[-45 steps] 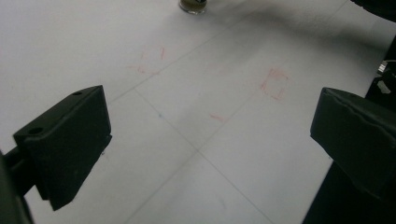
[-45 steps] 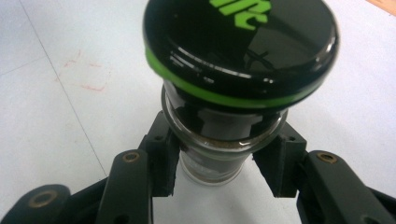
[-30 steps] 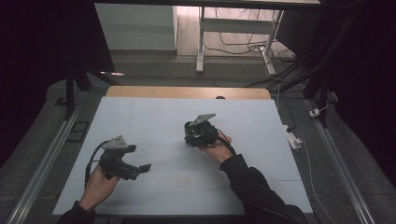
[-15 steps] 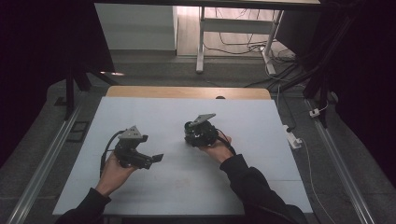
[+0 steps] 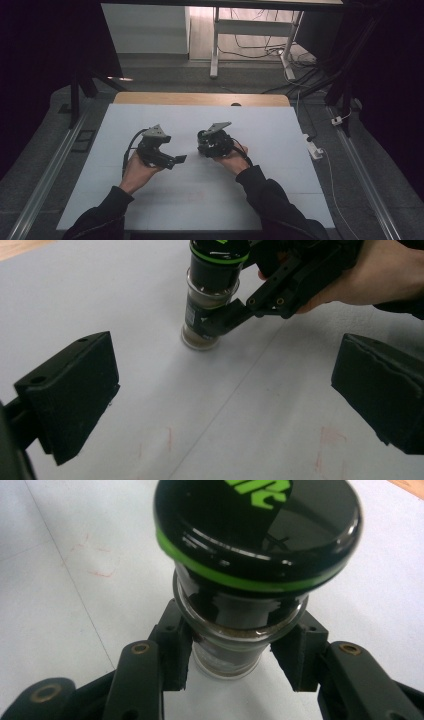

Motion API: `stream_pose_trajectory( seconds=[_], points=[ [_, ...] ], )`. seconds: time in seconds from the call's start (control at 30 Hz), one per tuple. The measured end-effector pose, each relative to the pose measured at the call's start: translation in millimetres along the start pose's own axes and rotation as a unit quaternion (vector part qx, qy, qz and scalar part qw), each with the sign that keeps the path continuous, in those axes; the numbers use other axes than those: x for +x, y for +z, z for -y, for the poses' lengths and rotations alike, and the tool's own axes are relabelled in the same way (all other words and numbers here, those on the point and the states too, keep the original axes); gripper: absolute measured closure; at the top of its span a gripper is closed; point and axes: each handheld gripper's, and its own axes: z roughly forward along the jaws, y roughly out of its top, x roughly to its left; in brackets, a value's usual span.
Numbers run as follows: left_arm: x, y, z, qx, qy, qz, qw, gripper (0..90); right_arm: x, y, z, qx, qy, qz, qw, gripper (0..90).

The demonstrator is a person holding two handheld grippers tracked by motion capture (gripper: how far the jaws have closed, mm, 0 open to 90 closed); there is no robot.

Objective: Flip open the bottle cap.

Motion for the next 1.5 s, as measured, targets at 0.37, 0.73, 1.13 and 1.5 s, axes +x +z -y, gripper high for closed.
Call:
stream_pose_trajectory(
  seconds=[0.37, 0.73, 1.13, 1.5],
  points=[
    [6.3, 23.7, -17.6, 0.001, 0.010, 0.009, 0.9999, 1.1, -0.2, 0.0, 0.1, -0.001, 0.001, -0.001, 1.0000, 52.7],
    [9.6, 37.1, -23.9, 0.008, 0.037, 0.014, 0.9992, 49.3, -0.3, -0.1, 0.0, 0.000, -0.001, -0.002, 1.0000, 52.7],
    [5.2, 49.3, -28.0, 0.023, 0.052, 0.031, 0.9979, 88.8, -0.1, 0.0, -0.1, 0.000, -0.002, -0.002, 1.0000, 52.7],
    [-2.0, 57.7, -29.9, 0.030, 0.065, 0.025, 0.9971, 88.9, 0.0, 0.0, -0.3, 0.001, 0.002, -0.002, 1.0000, 52.7]
  ],
)
